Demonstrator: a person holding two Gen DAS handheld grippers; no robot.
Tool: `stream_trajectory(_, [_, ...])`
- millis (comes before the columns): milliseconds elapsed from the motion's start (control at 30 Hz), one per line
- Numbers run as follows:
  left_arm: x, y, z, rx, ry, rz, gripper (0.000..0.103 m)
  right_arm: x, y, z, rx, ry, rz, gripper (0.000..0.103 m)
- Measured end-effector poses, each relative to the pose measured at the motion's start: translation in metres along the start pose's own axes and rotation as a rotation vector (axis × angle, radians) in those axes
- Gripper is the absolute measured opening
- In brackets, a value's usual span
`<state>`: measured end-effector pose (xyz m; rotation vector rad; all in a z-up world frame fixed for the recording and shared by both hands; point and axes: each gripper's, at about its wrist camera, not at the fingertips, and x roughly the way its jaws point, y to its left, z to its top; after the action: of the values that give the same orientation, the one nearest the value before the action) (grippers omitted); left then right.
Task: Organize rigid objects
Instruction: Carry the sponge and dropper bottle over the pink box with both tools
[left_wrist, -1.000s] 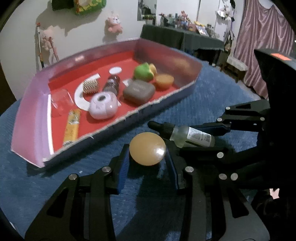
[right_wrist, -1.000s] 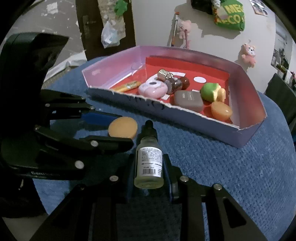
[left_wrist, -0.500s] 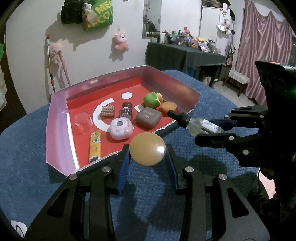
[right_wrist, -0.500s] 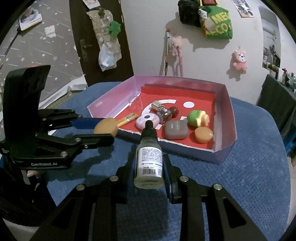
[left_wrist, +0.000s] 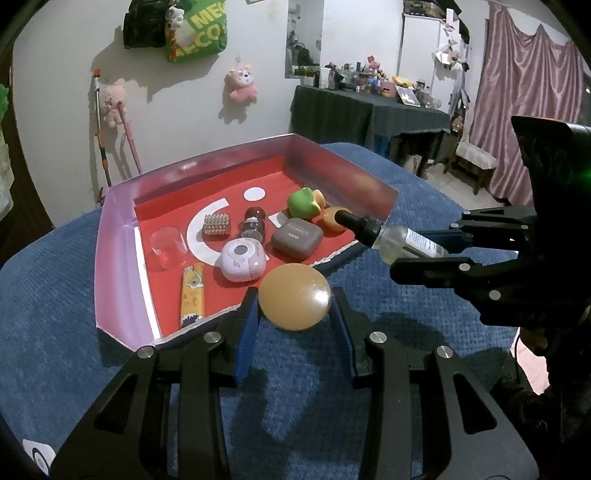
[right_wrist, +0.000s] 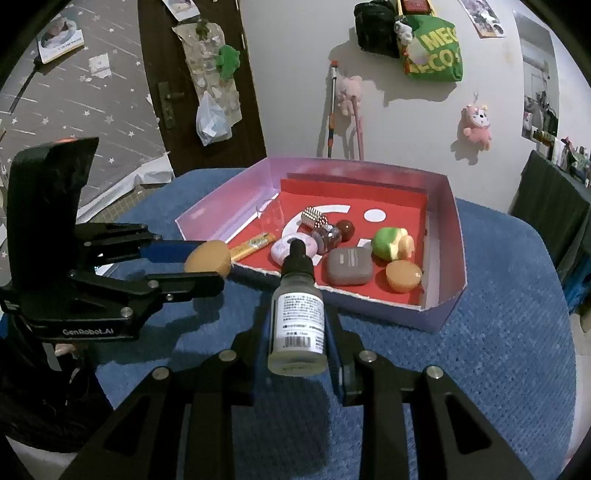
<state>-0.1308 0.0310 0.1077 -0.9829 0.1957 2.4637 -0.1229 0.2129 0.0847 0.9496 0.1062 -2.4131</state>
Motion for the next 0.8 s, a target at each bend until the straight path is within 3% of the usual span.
stream_trajectory(267, [-0.005,0.003,0.009,-0.009,-0.014,-0.005,0.036,-0.006,-0.001,0.013,-0.008,-0.027,-0.003,0.03])
stream_trajectory(467, [0.004,0.013,0.038,-0.009,-0.012,-0.042,0.036,-0.005,-0.013,0.036,0.016,-0.047,0.005,0.03])
stream_trajectory(667, [0.058,0.031,0.086,0.027,0.075,-0.018,0.036,0.02,-0.045,0.086,0.061,-0.023,0.001,0.03])
stream_trajectory(800, [0.104,0.051,0.107,0.007,0.163,-0.023,0.036,0.058,-0.076,0.116,0.079,0.058,-0.035,0.03])
